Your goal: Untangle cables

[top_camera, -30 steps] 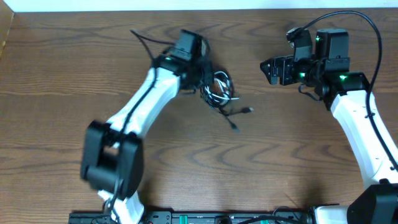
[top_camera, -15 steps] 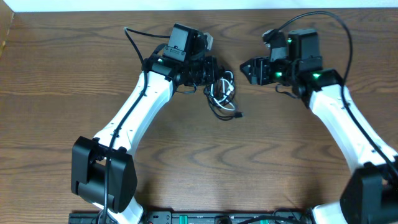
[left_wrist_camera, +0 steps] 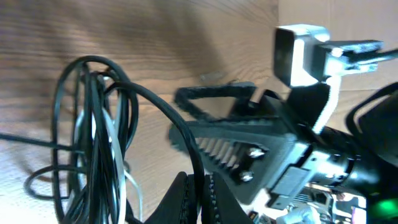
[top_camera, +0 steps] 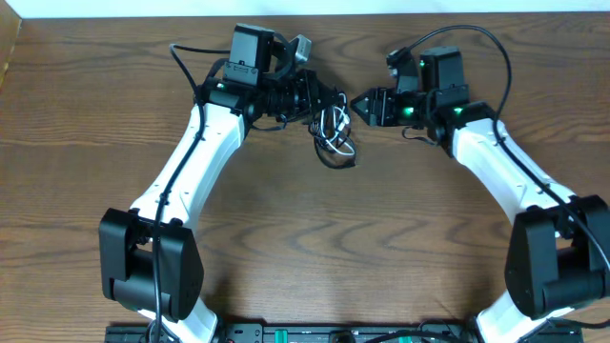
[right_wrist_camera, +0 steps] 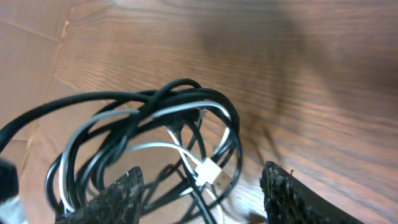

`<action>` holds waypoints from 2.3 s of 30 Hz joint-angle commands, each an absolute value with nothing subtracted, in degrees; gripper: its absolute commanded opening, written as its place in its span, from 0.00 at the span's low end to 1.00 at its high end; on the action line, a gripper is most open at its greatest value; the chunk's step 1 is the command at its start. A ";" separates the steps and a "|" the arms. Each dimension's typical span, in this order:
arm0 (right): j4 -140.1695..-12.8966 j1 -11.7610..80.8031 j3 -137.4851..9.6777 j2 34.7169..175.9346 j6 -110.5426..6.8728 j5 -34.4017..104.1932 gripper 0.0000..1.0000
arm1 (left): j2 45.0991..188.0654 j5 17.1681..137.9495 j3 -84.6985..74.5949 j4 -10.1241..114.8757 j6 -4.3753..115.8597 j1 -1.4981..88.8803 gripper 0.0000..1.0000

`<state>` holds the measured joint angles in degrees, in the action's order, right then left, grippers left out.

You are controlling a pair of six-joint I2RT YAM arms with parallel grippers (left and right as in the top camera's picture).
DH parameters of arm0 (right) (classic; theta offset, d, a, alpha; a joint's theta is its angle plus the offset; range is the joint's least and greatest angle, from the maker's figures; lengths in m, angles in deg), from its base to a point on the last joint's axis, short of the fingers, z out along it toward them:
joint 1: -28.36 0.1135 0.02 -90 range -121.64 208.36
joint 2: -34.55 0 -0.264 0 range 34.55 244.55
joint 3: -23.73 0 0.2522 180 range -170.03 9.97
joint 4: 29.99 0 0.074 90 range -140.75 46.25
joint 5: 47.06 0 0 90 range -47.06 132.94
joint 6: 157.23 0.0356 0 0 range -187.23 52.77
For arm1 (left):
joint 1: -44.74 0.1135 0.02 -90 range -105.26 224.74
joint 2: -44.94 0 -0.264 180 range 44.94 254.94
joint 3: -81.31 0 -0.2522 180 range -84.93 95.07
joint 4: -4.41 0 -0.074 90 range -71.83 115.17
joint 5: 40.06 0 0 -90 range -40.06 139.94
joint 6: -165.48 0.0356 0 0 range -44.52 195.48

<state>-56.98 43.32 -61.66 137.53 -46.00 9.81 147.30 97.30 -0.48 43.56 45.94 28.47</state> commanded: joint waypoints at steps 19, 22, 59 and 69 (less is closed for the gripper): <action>-50.97 49.35 -62.21 139.78 -28.14 12.98 0.56 | 146.67 100.09 0.30 42.46 43.62 28.38 0.08; -47.04 50.23 -62.21 141.07 -23.60 15.69 0.52 | 146.67 100.09 0.30 42.44 42.51 28.38 0.07; -77.24 37.07 -71.39 135.98 -57.50 11.26 0.53 | 146.76 67.68 0.26 65.44 61.50 35.05 0.32; -76.52 45.99 -71.32 141.97 -56.32 12.44 0.58 | 146.84 67.66 0.26 70.46 58.88 34.24 0.55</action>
